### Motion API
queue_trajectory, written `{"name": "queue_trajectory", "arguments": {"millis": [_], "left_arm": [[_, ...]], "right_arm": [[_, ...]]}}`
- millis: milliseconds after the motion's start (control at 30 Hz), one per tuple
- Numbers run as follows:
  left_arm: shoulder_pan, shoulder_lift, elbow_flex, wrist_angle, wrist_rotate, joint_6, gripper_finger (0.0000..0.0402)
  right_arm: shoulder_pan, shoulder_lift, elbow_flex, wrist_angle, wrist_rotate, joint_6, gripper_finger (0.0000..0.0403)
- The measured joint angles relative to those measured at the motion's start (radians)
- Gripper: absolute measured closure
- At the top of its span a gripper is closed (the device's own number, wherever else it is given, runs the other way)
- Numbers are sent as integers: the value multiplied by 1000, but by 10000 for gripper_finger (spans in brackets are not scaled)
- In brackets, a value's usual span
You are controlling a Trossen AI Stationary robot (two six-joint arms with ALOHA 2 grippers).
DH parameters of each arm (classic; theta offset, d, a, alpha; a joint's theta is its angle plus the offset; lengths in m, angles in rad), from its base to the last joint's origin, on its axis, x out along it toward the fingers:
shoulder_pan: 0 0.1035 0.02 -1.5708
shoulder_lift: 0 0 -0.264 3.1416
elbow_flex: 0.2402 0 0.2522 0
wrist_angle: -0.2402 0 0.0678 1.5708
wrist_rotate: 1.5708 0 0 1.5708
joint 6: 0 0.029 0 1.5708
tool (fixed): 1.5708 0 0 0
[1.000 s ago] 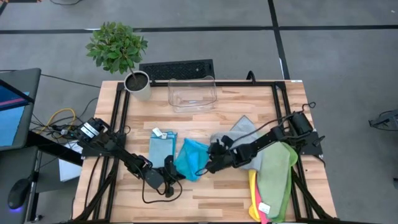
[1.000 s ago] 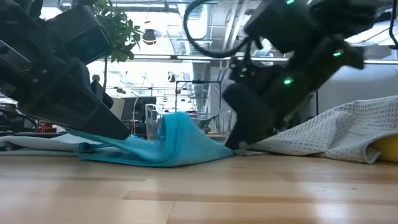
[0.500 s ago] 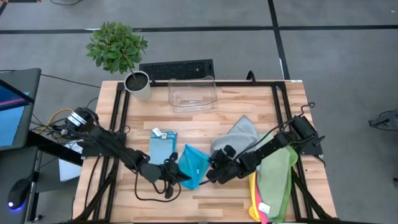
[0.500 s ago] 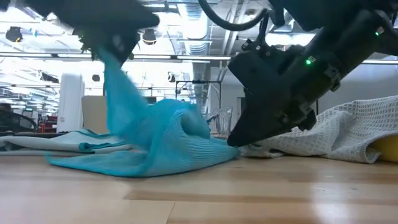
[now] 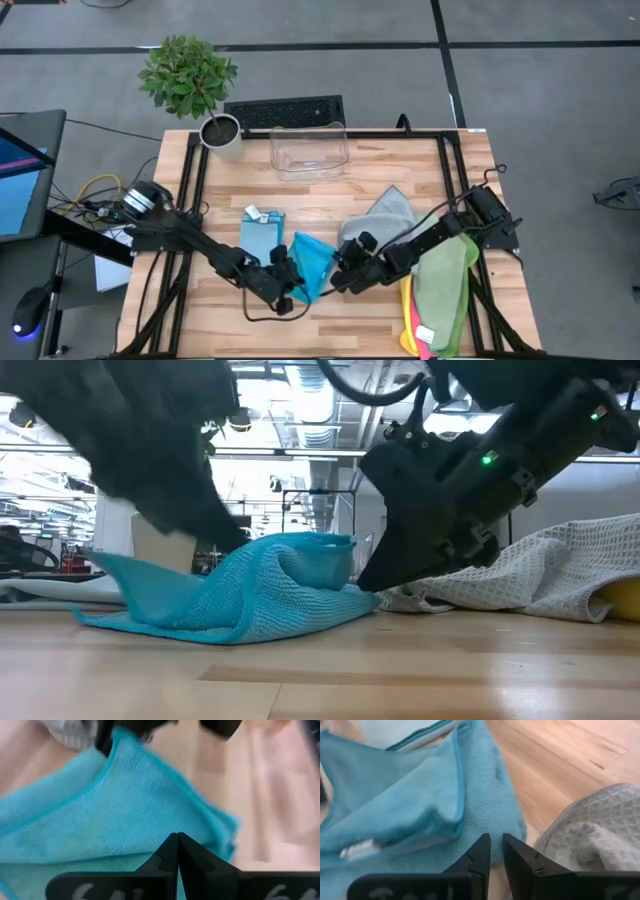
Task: Fold microfiber towels
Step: Fold the blue microfiber cloth
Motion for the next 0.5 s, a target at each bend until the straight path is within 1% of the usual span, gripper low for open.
{"name": "queue_trajectory", "arguments": {"millis": [100, 233, 300, 400, 500], "left_arm": [[6, 53, -2, -14, 14, -6, 384], [12, 59, -2, -23, 41, -20, 333], [12, 26, -2, -50, 55, -28, 303], [11, -67, 8, -82, 76, -46, 265], [2, -143, 8, -94, 70, -31, 245]], "right_arm": [[0, 2, 0, 8, 0, -16, 328], [1, 2, 0, 9, -3, -20, 328], [0, 2, 0, 8, -3, -26, 328], [0, 2, -3, 8, -3, -26, 328], [0, 2, -15, 12, -3, -19, 328]]}}
